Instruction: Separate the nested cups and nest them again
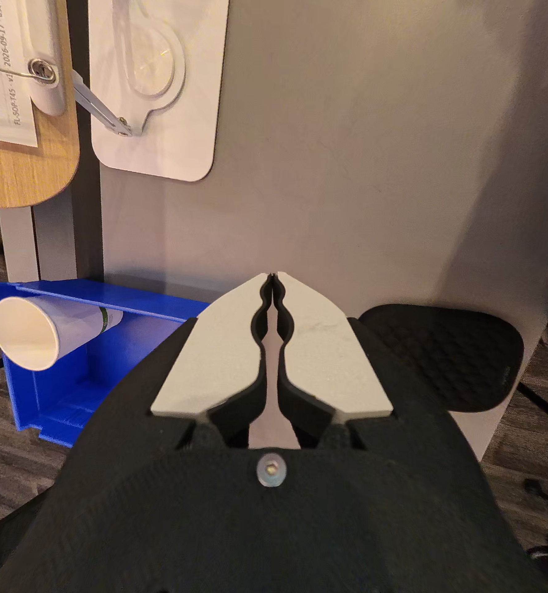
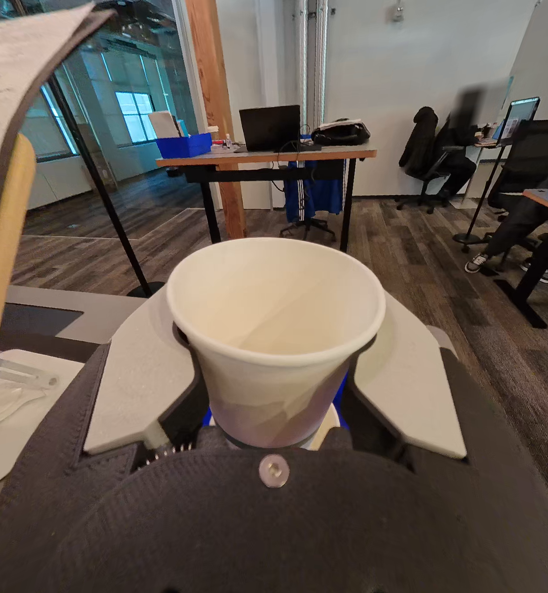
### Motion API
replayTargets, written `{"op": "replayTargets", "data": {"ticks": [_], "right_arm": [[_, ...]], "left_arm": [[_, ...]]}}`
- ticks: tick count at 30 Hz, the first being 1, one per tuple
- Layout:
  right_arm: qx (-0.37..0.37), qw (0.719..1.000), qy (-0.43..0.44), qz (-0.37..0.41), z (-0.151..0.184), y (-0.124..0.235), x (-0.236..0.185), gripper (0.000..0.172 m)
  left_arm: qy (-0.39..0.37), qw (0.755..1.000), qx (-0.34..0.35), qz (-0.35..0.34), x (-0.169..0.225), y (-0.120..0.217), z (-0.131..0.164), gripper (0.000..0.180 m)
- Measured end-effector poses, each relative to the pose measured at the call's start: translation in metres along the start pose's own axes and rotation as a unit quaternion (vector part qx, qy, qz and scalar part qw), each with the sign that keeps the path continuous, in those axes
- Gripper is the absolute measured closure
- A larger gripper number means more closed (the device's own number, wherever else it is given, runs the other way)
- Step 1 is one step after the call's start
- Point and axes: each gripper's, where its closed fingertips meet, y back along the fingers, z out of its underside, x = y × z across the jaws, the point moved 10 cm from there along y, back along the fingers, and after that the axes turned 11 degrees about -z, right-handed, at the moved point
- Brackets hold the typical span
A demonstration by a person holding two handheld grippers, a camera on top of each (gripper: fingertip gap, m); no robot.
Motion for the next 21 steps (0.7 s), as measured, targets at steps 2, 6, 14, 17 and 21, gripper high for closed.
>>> {"op": "replayTargets", "data": {"ticks": [2,6,14,17,21], "right_arm": [[-0.009,1.000,-0.002,0.003,0.010,-0.003,0.002,0.064],[-0.035,0.999,0.000,0.002,0.027,-0.008,0.002,0.063],[-0.067,0.998,-0.012,0.016,0.036,0.000,-0.003,0.048],[-0.064,0.998,-0.014,0.021,0.033,0.008,-0.006,0.045],[-0.055,0.998,-0.010,0.021,0.024,0.022,-0.017,0.048]], "left_arm": [[0.003,1.000,-0.003,0.003,-0.001,-0.003,-0.001,0.180],[0.001,1.000,-0.008,0.013,-0.004,-0.009,-0.004,0.180],[0.006,1.000,-0.018,0.015,-0.019,-0.015,0.002,0.180],[0.015,1.000,-0.026,0.005,-0.030,-0.019,0.010,0.180],[0.052,0.997,-0.035,-0.045,-0.057,-0.029,0.028,0.166]]}}
